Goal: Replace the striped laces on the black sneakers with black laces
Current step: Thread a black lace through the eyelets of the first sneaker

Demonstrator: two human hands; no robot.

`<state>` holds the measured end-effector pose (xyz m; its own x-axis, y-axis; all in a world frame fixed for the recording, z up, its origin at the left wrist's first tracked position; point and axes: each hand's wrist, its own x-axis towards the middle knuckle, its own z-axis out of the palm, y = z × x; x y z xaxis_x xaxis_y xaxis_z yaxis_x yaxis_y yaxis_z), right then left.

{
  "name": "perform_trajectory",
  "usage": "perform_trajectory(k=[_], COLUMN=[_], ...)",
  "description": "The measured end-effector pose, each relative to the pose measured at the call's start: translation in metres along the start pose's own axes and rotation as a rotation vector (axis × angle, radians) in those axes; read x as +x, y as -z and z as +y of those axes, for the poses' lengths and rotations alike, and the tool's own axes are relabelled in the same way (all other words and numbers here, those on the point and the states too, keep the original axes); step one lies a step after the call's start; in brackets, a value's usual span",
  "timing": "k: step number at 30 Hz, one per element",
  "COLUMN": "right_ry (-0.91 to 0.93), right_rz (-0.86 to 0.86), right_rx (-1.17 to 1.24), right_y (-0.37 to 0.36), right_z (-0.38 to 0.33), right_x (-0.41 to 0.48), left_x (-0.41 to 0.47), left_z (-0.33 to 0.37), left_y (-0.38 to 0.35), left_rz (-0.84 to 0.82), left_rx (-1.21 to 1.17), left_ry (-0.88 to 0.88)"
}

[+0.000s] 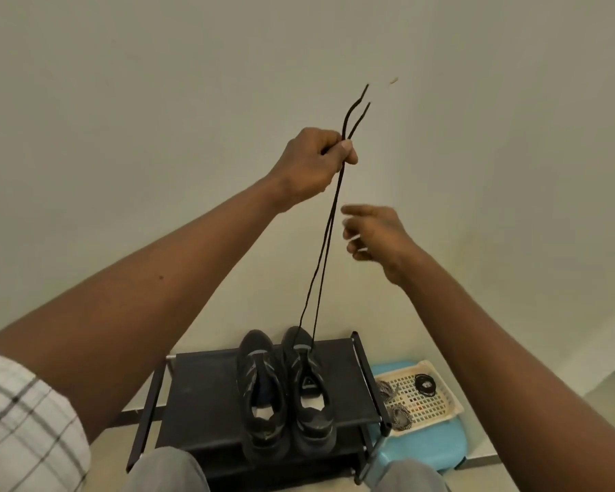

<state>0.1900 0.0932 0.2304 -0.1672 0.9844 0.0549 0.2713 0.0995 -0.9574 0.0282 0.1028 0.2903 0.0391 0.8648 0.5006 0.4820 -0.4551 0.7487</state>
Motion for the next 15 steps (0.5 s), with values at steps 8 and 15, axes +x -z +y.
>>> perform_trajectory(k=[8,15], right_ry=[-0.178,-0.369], right_rz=[-0.194,-0.047], right_rx=[-0.46,-0.445], right_y=[-0.055,-0.09], right_z=[0.165,0.292], right_x=[0.02,0.018], left_x=[-0.016,-0.049], left_z=[-0.036,-0.104], left_y=[-0.015,-0.028], left_rz=[0.093,0.144], left_rx=[-0.209,-0.644], left_ry=[0.003,0.217])
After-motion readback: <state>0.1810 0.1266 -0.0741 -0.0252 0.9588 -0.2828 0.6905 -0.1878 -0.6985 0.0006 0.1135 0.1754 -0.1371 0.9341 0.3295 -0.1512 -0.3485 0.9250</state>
